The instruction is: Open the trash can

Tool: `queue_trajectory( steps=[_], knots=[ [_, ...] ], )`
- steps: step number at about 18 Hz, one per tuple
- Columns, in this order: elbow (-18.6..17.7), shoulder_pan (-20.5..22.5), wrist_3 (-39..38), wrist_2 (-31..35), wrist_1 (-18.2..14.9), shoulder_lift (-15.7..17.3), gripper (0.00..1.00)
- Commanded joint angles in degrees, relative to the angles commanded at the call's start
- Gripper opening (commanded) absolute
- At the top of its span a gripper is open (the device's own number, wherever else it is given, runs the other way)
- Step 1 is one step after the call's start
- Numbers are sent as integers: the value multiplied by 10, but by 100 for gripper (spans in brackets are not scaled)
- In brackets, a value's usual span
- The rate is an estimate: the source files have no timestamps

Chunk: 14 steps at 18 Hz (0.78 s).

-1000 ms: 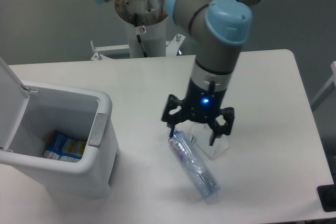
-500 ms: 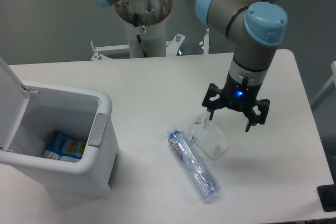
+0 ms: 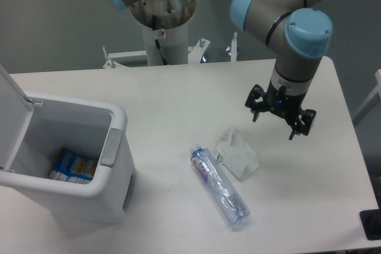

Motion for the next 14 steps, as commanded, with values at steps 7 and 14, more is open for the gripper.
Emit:
queue_trajectory(
  steps=[7, 14],
  knots=[
    [2, -9, 13, 24, 1, -4, 100],
    [-4, -10, 14, 23, 7, -1, 100]
  ],
)
